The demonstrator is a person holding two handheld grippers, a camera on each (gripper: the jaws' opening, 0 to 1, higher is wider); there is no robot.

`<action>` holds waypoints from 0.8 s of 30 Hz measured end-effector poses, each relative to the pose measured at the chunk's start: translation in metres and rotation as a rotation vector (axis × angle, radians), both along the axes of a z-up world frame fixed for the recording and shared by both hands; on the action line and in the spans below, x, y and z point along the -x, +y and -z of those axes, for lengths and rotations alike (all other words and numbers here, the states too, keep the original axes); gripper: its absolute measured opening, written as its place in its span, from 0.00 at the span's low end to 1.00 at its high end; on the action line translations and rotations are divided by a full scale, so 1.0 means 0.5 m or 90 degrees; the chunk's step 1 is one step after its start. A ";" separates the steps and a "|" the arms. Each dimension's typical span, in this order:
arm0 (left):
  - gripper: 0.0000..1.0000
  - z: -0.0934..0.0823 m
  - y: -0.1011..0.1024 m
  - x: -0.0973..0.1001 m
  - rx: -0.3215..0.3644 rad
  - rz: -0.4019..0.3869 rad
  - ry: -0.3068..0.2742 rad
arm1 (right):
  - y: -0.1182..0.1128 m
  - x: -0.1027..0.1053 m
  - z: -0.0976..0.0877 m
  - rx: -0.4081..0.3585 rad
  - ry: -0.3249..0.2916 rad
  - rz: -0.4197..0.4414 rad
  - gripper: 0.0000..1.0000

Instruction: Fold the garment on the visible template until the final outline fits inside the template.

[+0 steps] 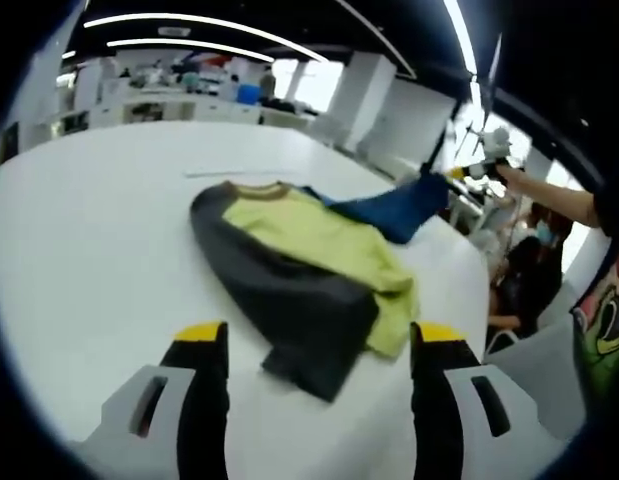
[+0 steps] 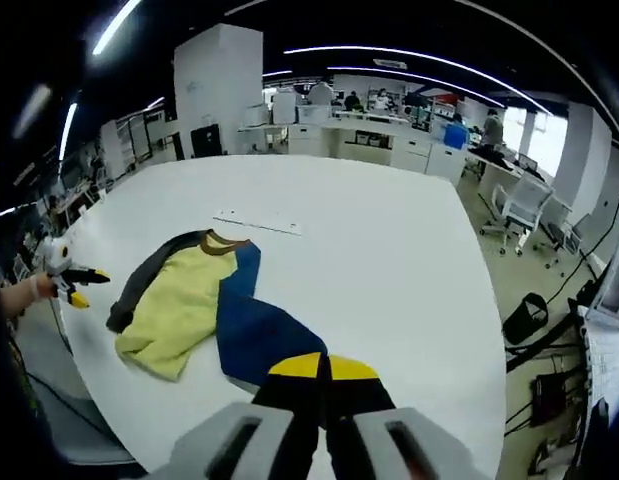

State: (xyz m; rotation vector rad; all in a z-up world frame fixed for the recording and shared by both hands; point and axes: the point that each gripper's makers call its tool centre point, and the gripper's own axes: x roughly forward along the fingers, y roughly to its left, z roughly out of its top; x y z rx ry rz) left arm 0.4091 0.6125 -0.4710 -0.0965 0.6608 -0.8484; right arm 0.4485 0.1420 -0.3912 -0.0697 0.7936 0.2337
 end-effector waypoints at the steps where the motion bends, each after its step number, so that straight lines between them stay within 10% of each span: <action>1: 0.70 0.001 0.000 -0.002 0.001 -0.001 0.001 | -0.013 -0.001 0.005 0.003 0.001 0.010 0.00; 24: 0.69 0.023 0.009 -0.012 -0.007 -0.027 0.031 | -0.269 -0.061 0.168 0.025 0.103 0.167 0.00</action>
